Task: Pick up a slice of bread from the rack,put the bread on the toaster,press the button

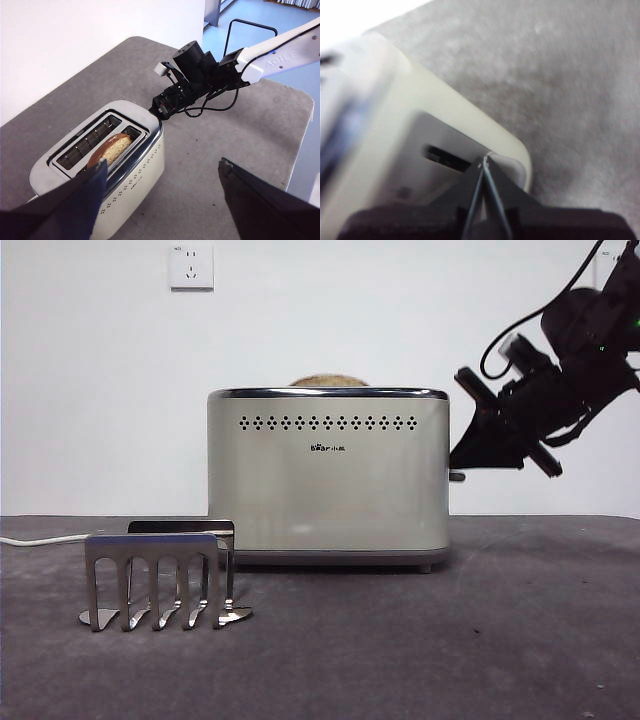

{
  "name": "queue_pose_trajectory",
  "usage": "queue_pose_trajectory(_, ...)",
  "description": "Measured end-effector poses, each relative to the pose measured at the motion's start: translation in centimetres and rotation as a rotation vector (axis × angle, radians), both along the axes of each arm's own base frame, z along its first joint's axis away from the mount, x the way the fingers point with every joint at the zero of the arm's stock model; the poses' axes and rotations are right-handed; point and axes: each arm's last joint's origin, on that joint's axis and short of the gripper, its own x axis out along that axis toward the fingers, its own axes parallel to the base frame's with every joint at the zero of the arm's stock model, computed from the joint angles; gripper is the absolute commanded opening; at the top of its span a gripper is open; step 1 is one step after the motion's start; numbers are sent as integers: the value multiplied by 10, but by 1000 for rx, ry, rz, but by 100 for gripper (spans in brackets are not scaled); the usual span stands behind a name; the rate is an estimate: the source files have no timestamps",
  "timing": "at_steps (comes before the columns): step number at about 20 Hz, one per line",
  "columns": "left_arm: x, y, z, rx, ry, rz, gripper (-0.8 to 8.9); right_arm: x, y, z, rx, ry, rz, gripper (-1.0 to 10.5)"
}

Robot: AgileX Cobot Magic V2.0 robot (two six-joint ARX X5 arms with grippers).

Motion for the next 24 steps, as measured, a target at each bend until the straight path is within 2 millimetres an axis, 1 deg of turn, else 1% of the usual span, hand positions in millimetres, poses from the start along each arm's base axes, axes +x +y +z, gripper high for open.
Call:
queue_pose_trajectory(2, 0, 0, -1, 3, 9, 1, 374, 1, 0, -7, -10, 18, 4, -13)
queue_pose_trajectory(6, -1, 0, -2, 7, 20, 2, 374, 5, -2, -10, -23, 19, 1, -13)
queue_pose_trajectory(18, -2, 1, -4, 22, 41, 2, 374, 5, -2, -9, -27, 16, 6, -12)
queue_pose_trajectory(22, -4, 2, -8, 49, 82, 3, 374, -4, -5, 4, -44, 23, -19, -12)
queue_pose_trajectory(23, -4, 3, -8, 52, 87, 3, 374, -7, -7, 12, -45, 10, -25, -12)
queue_pose_trajectory(24, -4, 3, -8, 53, 88, 3, 374, -13, -10, 25, -45, -11, -34, -12)
